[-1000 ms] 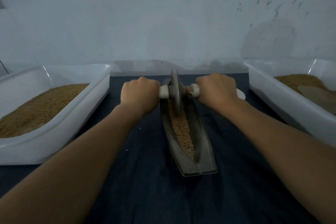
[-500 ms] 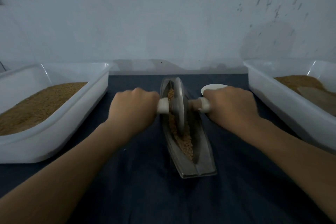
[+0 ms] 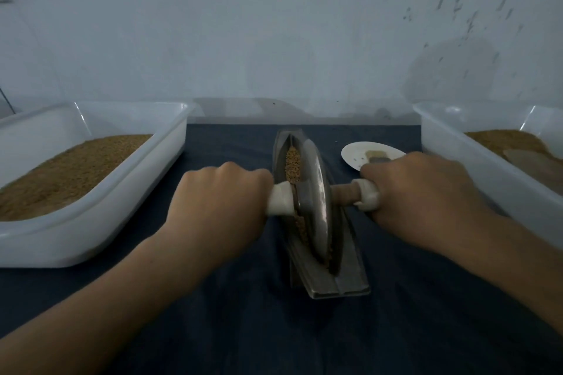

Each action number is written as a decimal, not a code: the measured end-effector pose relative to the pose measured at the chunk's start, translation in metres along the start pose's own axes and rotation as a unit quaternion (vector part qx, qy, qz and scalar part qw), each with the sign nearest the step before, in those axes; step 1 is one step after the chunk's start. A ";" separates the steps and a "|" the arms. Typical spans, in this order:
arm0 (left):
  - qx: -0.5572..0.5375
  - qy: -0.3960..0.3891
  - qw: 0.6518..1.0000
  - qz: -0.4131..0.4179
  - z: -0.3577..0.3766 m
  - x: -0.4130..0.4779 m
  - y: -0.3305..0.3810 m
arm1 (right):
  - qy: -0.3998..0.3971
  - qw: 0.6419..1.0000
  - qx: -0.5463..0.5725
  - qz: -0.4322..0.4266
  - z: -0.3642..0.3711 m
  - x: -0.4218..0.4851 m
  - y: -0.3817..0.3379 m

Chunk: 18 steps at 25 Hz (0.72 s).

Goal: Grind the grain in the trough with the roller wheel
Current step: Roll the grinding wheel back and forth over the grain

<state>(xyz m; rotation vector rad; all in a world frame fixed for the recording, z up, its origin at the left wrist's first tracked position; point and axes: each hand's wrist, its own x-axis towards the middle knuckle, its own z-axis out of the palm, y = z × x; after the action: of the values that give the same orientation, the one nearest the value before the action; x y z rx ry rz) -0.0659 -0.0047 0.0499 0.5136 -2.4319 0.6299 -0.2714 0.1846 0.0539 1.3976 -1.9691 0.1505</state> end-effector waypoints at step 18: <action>0.001 -0.052 0.998 -0.025 0.007 0.006 0.003 | -0.012 1.000 -0.022 -0.005 0.010 0.019 -0.004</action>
<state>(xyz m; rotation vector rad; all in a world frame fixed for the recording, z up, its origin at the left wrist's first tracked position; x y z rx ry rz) -0.0753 -0.0070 0.0473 0.6197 -2.5066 0.5981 -0.2762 0.1633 0.0571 1.3862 -1.9721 0.0858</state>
